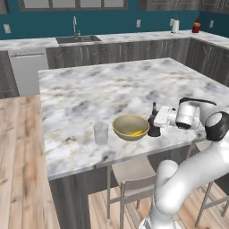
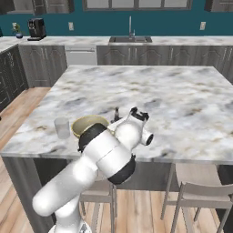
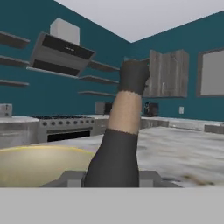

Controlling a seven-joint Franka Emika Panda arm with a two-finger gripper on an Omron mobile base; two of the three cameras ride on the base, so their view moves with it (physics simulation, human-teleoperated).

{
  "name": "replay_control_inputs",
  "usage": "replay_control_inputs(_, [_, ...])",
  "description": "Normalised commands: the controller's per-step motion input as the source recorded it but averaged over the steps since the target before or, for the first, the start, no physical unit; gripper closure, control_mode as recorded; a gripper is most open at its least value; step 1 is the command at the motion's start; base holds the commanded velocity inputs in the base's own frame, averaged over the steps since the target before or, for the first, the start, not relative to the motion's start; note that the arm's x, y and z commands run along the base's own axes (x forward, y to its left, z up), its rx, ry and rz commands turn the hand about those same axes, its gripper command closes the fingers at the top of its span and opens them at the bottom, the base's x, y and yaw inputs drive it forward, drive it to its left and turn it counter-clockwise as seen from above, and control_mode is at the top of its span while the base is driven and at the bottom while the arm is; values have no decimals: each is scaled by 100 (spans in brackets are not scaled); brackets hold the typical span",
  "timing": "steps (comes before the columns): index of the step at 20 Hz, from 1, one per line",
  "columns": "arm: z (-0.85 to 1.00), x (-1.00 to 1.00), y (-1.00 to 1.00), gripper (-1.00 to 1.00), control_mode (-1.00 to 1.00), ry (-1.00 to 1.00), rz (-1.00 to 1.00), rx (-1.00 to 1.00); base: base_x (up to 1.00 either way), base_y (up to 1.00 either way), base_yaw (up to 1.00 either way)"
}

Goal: There is a bowl on the dining counter. Grab a lemon wedge from the fridge and place it in the bowl. Then get the liquor bottle and glass cup from the cabinet and place them next to the bowl.

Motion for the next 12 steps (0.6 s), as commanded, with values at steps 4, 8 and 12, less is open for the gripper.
replay_control_inputs(4, [-51, 38, -25, 100, -100, -12, 0, -5, 0, 0, 0])
replay_control_inputs(8, [-62, 14, -28, 100, -100, -8, 0, -3, 0, 0, 0])
replay_control_inputs(12, [-74, 0, -26, 100, -100, -7, 0, -3, 0, 0, 0])
